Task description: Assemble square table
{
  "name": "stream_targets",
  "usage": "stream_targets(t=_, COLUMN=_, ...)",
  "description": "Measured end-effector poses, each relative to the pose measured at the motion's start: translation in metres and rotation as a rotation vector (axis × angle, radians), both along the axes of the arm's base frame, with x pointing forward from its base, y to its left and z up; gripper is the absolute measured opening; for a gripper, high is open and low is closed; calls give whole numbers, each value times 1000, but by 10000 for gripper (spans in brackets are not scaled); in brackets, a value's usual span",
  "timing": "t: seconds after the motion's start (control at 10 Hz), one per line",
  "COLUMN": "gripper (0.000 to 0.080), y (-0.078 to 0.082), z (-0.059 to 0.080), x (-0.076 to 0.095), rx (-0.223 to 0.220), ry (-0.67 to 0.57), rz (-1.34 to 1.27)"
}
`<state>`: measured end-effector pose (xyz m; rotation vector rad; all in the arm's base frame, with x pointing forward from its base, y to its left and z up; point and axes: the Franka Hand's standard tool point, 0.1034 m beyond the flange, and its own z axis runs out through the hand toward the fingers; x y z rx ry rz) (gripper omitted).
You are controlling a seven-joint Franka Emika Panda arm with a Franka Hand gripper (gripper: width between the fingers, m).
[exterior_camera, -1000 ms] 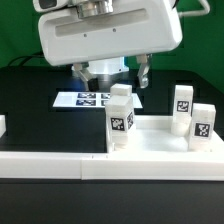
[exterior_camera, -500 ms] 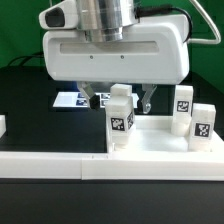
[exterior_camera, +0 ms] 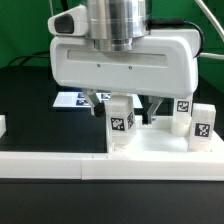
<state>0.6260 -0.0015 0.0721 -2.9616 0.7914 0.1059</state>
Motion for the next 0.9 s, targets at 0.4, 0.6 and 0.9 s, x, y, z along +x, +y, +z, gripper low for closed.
stream_targets(t=0.4, gripper=287, y=-1, z=0, x=0, rx=-9, ry=18, rz=-200)
stream_targets(t=0.6, gripper=287, y=-1, z=0, x=0, rx=-15, ry=31, rz=-340)
stream_targets(t=0.9, gripper=287, y=0, z=-1, x=0, rx=-35, ry=23, rz=-614)
